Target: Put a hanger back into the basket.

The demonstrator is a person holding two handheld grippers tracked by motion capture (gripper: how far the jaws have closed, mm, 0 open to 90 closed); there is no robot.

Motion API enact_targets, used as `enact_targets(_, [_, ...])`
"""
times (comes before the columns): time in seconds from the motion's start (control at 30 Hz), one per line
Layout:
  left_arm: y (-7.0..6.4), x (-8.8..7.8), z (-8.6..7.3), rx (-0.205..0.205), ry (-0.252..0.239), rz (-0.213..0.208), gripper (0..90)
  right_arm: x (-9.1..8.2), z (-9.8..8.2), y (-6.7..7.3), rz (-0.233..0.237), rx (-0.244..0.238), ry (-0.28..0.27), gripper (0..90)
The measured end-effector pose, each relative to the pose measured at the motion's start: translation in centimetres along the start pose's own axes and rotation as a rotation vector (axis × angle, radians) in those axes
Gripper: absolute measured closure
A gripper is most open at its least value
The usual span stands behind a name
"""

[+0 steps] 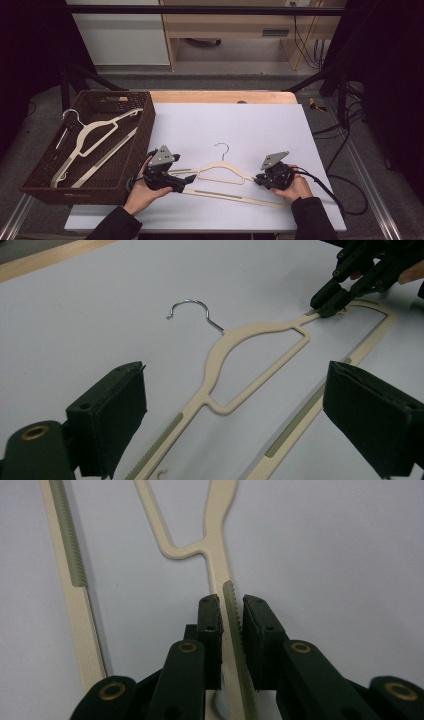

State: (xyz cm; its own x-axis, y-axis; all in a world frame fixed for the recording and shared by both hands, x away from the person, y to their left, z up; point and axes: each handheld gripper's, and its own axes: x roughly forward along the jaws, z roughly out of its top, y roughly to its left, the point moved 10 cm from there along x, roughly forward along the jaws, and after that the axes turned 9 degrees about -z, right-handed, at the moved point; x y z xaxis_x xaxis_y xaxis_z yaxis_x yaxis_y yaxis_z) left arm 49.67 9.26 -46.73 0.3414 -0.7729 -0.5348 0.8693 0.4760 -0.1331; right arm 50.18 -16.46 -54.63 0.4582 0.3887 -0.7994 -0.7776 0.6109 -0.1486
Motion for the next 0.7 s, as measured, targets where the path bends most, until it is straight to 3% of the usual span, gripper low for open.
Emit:
enact_targets(0.1, [0.0,0.1,-0.1,0.005,0.007,0.000,9.8,0.2,0.1,0.0,-0.002,-0.004,-0.010,74.4])
enact_targets(0.27, [0.2,0.3,0.0,-0.005,0.002,-0.002,10.1,0.2,0.0,0.0,0.006,-0.004,0.001,76.3])
enact_targets(0.3, [0.3,0.4,0.0,-0.006,0.006,0.000,10.1,0.3,0.1,0.0,0.017,-0.035,-0.016,78.4])
enact_targets(0.37, [0.5,0.6,0.0,-0.004,0.015,0.001,10.1,0.2,0.1,0.1,0.029,-0.052,-0.026,79.0])
enact_targets(0.57, [1.2,1.1,0.5,-0.013,0.027,-0.003,10.2,-0.1,0.2,0.1,0.039,-0.081,-0.027,79.4])
enact_targets(0.7, [2.1,2.5,1.0,-0.019,0.058,0.007,10.7,-0.6,0.4,0.2,0.028,-0.095,-0.025,79.5])
